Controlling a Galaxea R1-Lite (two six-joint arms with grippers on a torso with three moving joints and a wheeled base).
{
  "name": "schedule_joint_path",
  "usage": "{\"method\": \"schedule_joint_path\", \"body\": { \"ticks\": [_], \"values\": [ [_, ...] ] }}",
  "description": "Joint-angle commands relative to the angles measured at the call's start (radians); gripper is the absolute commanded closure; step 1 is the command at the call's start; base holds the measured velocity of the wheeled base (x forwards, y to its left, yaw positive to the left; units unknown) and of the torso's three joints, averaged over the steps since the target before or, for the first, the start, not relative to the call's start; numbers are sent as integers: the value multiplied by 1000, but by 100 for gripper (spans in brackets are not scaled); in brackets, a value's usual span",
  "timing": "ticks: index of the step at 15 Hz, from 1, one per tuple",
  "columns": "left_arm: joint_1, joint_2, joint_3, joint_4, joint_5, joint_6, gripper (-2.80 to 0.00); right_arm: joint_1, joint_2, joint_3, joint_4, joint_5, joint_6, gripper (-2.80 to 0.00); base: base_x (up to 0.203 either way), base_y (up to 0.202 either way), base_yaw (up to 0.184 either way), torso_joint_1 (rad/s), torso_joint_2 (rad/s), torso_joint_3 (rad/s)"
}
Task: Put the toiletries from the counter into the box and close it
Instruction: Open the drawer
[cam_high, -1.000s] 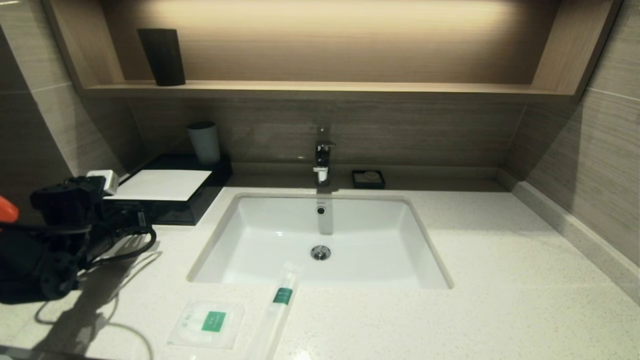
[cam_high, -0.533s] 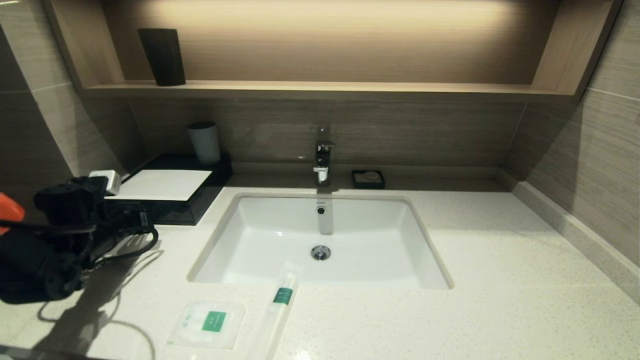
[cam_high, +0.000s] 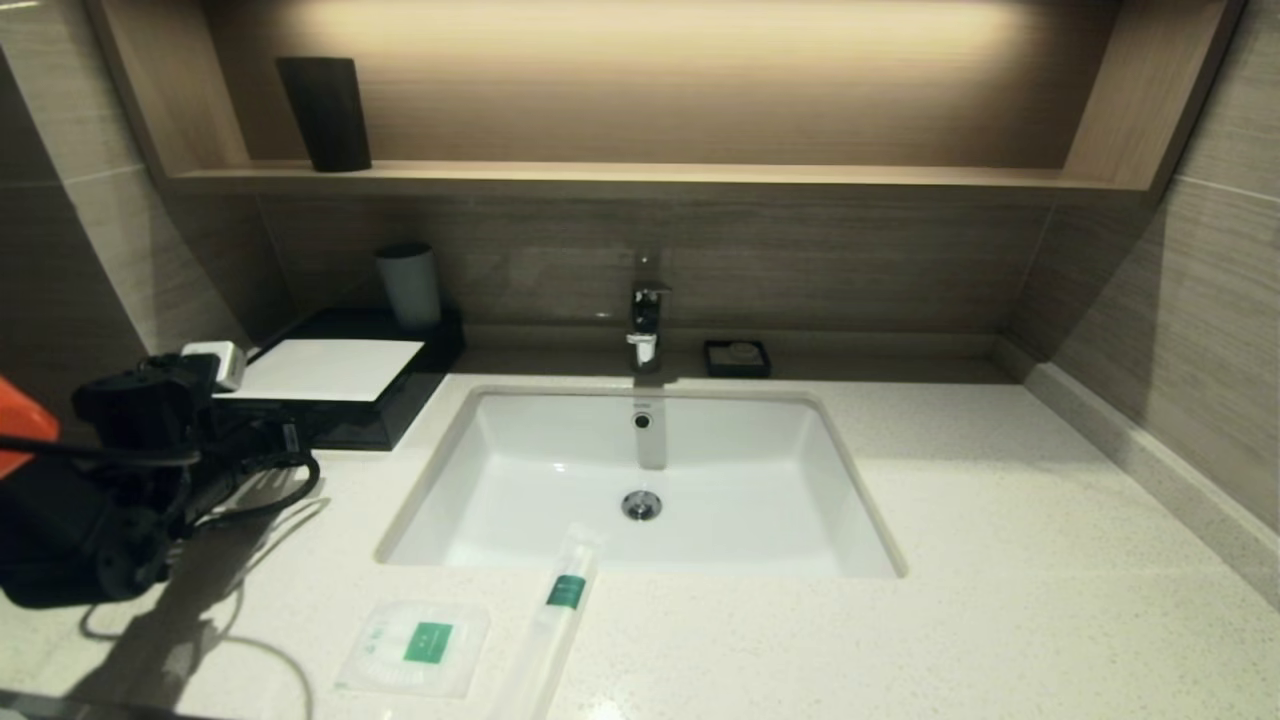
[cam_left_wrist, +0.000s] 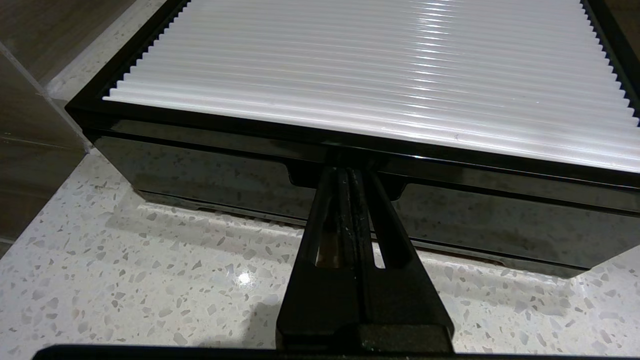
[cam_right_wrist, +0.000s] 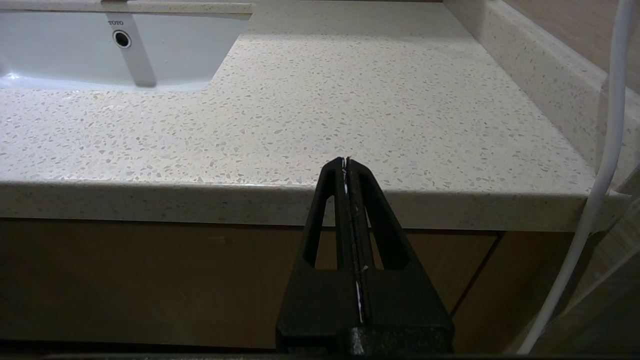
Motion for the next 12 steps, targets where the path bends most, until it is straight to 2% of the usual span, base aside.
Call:
{"method": "schedule_joint_path", "body": {
  "ticks": [1, 12],
  "values": [
    [1, 4, -5, -5, -1, 0, 0, 0, -2, 0, 0, 0, -1, 0, 0, 0, 0, 0, 0, 0],
    [-12, 8, -16, -5, -1, -25, 0, 0, -2, 0, 0, 0, -1, 0, 0, 0, 0, 0, 0, 0]
  ]
}}
